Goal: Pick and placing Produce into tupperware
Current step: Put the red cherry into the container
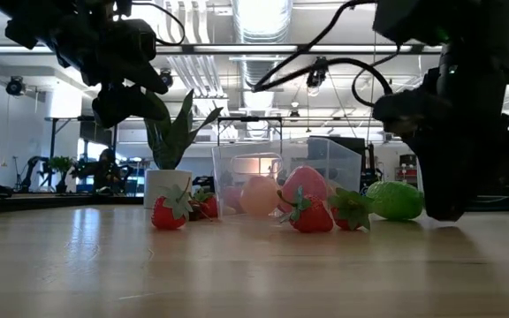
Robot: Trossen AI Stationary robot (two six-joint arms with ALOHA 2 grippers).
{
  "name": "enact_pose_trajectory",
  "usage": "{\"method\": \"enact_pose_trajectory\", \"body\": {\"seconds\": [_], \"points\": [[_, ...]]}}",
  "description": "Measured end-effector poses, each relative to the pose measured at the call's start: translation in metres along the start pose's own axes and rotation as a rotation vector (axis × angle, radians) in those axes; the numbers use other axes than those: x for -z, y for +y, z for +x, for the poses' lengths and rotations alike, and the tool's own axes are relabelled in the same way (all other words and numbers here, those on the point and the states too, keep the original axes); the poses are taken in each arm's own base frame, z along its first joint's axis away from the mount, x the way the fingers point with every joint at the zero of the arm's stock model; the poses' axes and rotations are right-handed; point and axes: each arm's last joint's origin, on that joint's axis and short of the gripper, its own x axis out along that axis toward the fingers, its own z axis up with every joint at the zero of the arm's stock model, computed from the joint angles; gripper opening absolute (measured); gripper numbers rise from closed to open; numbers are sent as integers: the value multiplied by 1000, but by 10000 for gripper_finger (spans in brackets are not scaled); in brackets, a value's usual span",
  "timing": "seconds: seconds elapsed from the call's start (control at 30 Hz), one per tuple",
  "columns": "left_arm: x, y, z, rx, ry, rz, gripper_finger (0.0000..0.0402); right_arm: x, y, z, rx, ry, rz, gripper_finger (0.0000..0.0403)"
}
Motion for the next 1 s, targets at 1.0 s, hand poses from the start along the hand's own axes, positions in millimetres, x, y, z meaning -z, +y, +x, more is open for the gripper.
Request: {"method": "enact_pose_trajectory", "body": {"seconds": [1.0], "points": [[1, 0, 0, -3, 0, 0, 200, -109, 65, -72, -95, -225, -303, 205]]}}
